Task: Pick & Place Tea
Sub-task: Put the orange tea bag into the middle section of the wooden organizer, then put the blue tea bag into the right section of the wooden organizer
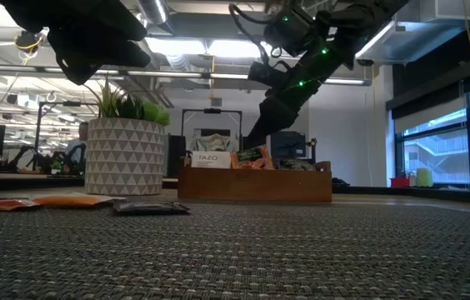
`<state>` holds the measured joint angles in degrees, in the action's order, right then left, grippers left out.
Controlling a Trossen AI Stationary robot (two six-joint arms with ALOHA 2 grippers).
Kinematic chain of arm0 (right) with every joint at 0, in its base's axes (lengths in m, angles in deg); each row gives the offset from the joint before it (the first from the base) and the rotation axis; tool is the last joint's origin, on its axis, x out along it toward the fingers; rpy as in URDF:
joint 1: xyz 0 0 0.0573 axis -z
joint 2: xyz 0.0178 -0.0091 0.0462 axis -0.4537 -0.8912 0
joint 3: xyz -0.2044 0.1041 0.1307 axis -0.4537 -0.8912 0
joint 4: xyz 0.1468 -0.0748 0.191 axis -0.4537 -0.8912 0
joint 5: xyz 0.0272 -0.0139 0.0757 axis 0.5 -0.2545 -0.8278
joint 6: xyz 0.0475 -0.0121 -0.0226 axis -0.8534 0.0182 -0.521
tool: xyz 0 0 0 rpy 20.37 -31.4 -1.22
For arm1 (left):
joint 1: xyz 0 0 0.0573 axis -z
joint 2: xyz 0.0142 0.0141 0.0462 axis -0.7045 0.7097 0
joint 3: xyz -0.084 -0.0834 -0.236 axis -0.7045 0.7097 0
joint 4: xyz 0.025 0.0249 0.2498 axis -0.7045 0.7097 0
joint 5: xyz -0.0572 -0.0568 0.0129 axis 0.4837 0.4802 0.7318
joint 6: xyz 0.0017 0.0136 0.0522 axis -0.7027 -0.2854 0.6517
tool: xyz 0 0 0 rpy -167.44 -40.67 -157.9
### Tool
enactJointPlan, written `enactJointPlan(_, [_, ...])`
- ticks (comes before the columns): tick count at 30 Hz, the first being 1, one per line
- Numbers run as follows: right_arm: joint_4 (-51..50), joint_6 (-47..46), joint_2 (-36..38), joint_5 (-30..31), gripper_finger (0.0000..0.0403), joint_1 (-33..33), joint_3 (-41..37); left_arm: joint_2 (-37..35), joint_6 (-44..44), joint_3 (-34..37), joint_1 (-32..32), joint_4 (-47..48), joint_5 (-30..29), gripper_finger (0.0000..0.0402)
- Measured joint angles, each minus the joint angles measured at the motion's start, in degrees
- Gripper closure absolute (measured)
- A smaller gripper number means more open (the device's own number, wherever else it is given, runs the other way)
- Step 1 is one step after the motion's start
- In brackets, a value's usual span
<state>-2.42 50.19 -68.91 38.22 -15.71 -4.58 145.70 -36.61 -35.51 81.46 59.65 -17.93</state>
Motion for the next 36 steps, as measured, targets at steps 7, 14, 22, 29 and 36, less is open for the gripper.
enactJointPlan(7, [-1.10,-0.06,-1.67,0.06,0.0259,0.00,0.00,0.00,0.00,0.00,0.00,0.00,0.00,0.0263])
enactJointPlan(14, [-2.03,-0.02,-3.97,1.98,0.0259,-0.16,-0.02,0.00,0.00,0.00,0.00,-0.02,0.04,0.0263])
enactJointPlan(22, [-2.98,-0.12,-3.76,5.60,0.0259,-0.39,-0.02,0.00,0.00,0.00,0.00,-0.02,0.07,0.0262])
enactJointPlan(29, [-3.02,-0.20,-3.74,6.62,0.0259,-2.00,3.51,0.01,1.03,0.00,0.00,-0.02,0.04,0.0263])
enactJointPlan(36, [-7.64,-3.70,-3.61,0.74,0.0259,-8.16,9.19,0.02,1.05,0.00,0.01,-0.03,0.07,0.0262])
